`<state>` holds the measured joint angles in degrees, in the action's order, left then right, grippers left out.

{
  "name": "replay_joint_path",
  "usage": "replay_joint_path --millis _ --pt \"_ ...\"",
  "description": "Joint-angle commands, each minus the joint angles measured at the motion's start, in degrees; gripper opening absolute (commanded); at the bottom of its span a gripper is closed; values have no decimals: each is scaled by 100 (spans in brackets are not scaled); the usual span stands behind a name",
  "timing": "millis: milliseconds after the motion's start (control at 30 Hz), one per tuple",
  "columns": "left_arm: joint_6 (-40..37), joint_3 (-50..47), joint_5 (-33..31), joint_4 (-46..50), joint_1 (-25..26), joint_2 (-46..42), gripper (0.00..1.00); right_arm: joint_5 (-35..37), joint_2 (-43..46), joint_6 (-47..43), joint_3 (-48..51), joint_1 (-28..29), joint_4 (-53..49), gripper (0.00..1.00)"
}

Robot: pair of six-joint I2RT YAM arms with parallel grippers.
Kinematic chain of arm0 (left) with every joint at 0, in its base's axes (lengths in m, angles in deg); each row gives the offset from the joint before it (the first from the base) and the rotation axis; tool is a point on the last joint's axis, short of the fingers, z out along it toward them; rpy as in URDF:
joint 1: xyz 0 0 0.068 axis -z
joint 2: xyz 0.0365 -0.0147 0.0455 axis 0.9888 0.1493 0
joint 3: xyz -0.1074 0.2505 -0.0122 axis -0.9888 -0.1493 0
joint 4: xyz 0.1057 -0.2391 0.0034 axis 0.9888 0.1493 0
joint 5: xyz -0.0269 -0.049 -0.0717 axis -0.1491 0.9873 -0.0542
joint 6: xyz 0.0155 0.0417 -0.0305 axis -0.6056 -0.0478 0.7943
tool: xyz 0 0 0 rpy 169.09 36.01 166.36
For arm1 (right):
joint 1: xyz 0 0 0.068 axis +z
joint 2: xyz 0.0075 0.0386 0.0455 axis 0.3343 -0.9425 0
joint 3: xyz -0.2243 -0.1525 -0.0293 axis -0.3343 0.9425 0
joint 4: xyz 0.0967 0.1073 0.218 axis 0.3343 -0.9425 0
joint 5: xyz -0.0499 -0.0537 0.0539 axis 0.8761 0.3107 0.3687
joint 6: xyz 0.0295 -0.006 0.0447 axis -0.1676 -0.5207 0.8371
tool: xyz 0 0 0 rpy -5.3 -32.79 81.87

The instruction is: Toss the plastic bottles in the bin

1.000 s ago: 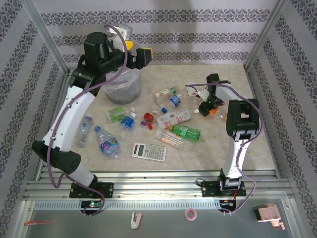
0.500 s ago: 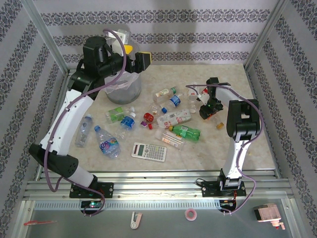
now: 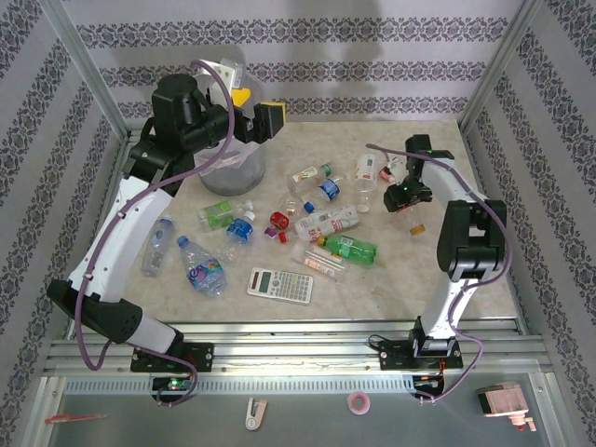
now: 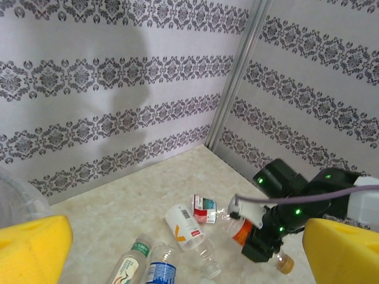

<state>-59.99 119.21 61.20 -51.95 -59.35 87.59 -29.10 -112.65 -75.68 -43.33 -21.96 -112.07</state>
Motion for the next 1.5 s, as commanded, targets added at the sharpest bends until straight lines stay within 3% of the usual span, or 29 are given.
replay_joint_path --millis 0,333,833,1033,1467 --pt "105 -112 51 -318 123 -198 100 -383 547 515 8 -140 62 43" --pt "463 -619 425 -868 560 -137 100 -928 1641 1444 -225 -243 498 39" --pt "1218 -1168 584 -1730 1690 572 100 -2496 3210 3937 420 -3 3160 39" --pt "1737 -1014 845 -2136 1783 1089 100 -2708 3385 4235 364 391 3405 40" --pt "1589 -359 1170 -1503 1784 1816 96 -3237 3578 4380 487 784 3527 39"
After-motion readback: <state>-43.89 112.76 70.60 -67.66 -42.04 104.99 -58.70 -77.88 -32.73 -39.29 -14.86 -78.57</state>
